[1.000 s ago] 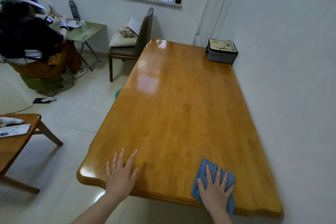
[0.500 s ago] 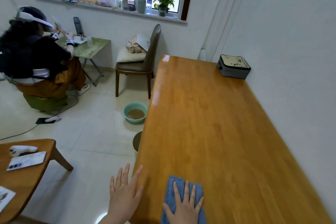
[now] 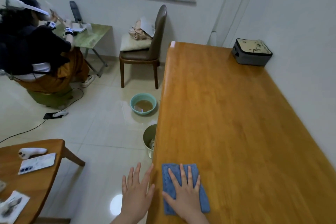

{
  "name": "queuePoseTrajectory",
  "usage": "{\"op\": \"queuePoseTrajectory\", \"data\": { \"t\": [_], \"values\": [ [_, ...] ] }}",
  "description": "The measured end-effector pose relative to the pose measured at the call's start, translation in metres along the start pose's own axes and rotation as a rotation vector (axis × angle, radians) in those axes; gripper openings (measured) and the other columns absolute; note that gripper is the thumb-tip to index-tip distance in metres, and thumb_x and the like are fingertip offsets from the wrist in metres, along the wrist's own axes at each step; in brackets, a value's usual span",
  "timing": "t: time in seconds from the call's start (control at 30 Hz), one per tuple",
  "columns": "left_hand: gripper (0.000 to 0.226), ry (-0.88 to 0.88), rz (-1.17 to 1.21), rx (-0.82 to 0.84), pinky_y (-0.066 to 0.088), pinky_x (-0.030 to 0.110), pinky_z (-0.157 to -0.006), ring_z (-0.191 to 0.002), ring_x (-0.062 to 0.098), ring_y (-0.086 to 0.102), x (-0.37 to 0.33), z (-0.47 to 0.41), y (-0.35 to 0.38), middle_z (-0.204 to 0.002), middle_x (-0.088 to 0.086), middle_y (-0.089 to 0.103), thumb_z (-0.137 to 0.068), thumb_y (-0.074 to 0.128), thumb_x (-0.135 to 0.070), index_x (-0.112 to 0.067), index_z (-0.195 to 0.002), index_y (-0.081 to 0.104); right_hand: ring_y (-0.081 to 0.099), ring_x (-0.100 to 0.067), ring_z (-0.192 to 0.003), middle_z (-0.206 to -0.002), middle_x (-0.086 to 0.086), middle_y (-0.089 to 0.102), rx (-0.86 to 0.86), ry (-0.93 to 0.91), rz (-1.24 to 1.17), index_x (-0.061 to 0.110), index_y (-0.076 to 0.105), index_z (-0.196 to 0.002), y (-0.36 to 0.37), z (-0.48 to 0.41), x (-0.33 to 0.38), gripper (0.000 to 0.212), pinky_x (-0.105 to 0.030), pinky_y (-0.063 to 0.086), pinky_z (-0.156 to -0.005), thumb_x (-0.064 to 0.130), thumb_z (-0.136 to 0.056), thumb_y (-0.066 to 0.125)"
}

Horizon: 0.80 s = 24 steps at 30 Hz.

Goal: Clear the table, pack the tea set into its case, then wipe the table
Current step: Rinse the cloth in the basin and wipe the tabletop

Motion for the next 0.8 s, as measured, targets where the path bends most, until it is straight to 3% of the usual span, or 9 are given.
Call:
{"op": "queuePoseTrajectory", "data": {
  "t": [0.1,0.23,0.43,0.6,0.63,0.7,0.73,0.8],
  "values": [
    [0.077,0.009,0.005,-0.019,-0.008,0.045,-0.116,-0.148,0.023,-0.009,0.002,-0.021,-0.009,-0.161,-0.003,-0.010,-0.065,-0.012,-0.067,-0.050,-0.140,-0.017,0.001,-0.031,-0.150,-0.156,-0.006,0.027,-0.018,-0.011,-0.004,0.039,0.039,-0.146,-0.004,-0.015,0.006,0.079,-0.064,0.009,-0.108,0.083,-0.082,0.025],
    [0.080,0.044,-0.011,-0.049,-0.009,0.044,-0.116,-0.148,0.023,-0.011,0.002,-0.050,-0.020,-0.161,-0.002,-0.010,-0.066,-0.012,-0.064,-0.049,-0.144,-0.012,0.012,-0.032,-0.146,-0.154,-0.004,0.037,-0.019,-0.012,0.011,0.040,0.037,-0.147,-0.012,-0.037,0.008,0.081,-0.064,0.015,-0.105,0.083,-0.078,0.034],
    [0.081,0.089,-0.039,-0.029,-0.006,0.045,-0.117,-0.149,0.025,-0.006,0.014,-0.091,-0.030,-0.162,0.000,-0.004,-0.068,-0.011,-0.064,-0.046,-0.147,-0.005,0.015,-0.031,-0.144,-0.152,-0.005,0.041,0.024,0.072,-0.030,0.041,0.040,-0.145,-0.022,-0.071,0.013,0.077,-0.062,0.014,-0.106,0.081,-0.079,0.035],
    [0.077,0.181,-0.072,0.012,-0.004,0.046,-0.117,-0.149,0.026,-0.002,0.042,-0.135,-0.053,-0.162,0.001,0.001,-0.072,-0.005,-0.064,-0.048,-0.147,-0.002,0.019,-0.033,-0.144,-0.153,-0.006,0.039,0.091,0.271,-0.097,0.040,0.039,-0.146,-0.023,-0.117,0.026,0.076,-0.063,0.007,-0.108,0.081,-0.085,0.020],
    [0.074,0.214,-0.067,-0.004,0.001,0.048,-0.117,-0.149,0.028,0.005,0.047,-0.143,-0.059,-0.162,0.004,0.009,-0.076,0.001,-0.063,-0.048,-0.148,0.004,0.016,-0.032,-0.145,-0.156,-0.006,0.032,0.081,0.317,-0.110,0.041,0.034,-0.148,-0.026,-0.123,0.029,0.078,-0.063,0.004,-0.109,0.082,-0.084,0.016],
    [0.067,0.285,-0.062,-0.028,0.012,0.053,-0.115,-0.146,0.033,0.020,0.062,-0.167,-0.078,-0.158,0.008,0.024,-0.082,0.014,-0.059,-0.048,-0.148,0.014,-0.011,-0.028,-0.148,-0.162,-0.002,-0.006,0.059,0.402,-0.136,0.047,-0.001,-0.150,-0.034,-0.136,0.038,0.085,-0.062,-0.010,-0.111,0.087,-0.075,0.001],
    [0.066,0.307,-0.072,-0.016,0.011,0.053,-0.115,-0.146,0.033,0.018,0.068,-0.177,-0.086,-0.158,0.007,0.023,-0.083,0.015,-0.058,-0.048,-0.148,0.014,-0.024,-0.026,-0.145,-0.157,0.002,-0.024,0.061,0.432,-0.143,0.048,-0.018,-0.145,-0.036,-0.140,0.041,0.087,-0.062,-0.015,-0.111,0.087,-0.069,-0.006],
    [0.071,0.346,-0.089,-0.010,0.000,0.048,-0.117,-0.149,0.030,0.006,0.077,-0.197,-0.105,-0.161,0.004,0.010,-0.079,0.006,-0.060,-0.048,-0.149,0.011,-0.029,-0.028,-0.143,-0.152,0.003,-0.034,0.089,0.517,-0.166,0.046,-0.029,-0.139,-0.040,-0.145,0.048,0.087,-0.062,-0.015,-0.111,0.083,-0.062,-0.013]
  ]
}}
Point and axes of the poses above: each hand's wrist, its own z-axis away from the middle knuckle, its own y-axis out of the palm, x = y × z, the point moved 3 cm from there along -z, towards the middle knuckle
